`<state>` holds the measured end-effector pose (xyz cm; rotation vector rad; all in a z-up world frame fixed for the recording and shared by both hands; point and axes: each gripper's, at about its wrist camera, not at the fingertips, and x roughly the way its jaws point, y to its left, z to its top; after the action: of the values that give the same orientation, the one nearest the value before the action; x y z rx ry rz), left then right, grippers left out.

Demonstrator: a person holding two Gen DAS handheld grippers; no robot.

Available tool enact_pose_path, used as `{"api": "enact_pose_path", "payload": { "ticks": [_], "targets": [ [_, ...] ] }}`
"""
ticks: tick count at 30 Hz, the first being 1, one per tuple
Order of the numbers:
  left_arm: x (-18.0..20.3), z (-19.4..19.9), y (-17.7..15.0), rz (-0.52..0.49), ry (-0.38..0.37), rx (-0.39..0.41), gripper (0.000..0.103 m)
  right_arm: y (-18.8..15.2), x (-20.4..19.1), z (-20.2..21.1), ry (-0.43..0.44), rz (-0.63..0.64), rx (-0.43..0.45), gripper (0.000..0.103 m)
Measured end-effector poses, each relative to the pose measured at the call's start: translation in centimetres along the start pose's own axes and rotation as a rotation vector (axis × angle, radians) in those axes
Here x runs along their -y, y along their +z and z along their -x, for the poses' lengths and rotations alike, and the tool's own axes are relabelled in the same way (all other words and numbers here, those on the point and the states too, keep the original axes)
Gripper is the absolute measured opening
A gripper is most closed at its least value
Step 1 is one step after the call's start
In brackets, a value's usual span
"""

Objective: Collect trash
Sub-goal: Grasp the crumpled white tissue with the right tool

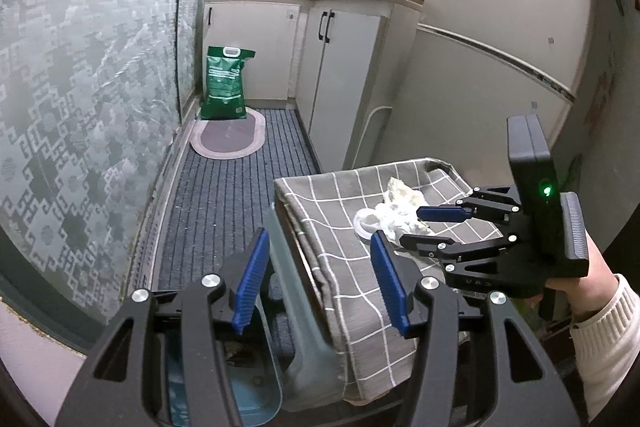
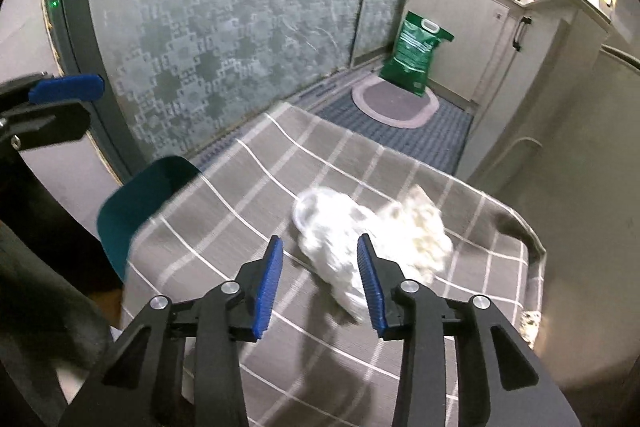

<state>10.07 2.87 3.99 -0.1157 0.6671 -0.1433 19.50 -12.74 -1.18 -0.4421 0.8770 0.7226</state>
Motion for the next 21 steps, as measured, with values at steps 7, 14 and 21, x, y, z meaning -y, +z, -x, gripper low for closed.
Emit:
{"api": "enact_pose_path", "payload": {
  "ticks": [7,14,21],
  "targets": [
    [1.1,-1.7,-0.3,-0.012,-0.011,-0.031,0.056,-1.1,0.3,-1.6,-0.015,0.022,-0.037,0.029],
    [2.9,-3.5,-0.8,-0.046,-0.037,-0.074,0.056,-0.9,0.5,-0.6,-0.004,0.019,-0.001,0.009],
    [4.8,-5.2,-1.7,-0.093,-0.071,-0.118,0.055,-1.1,3.2,3.4,0.02,-0.069,0.1,0.009]
  ]
}}
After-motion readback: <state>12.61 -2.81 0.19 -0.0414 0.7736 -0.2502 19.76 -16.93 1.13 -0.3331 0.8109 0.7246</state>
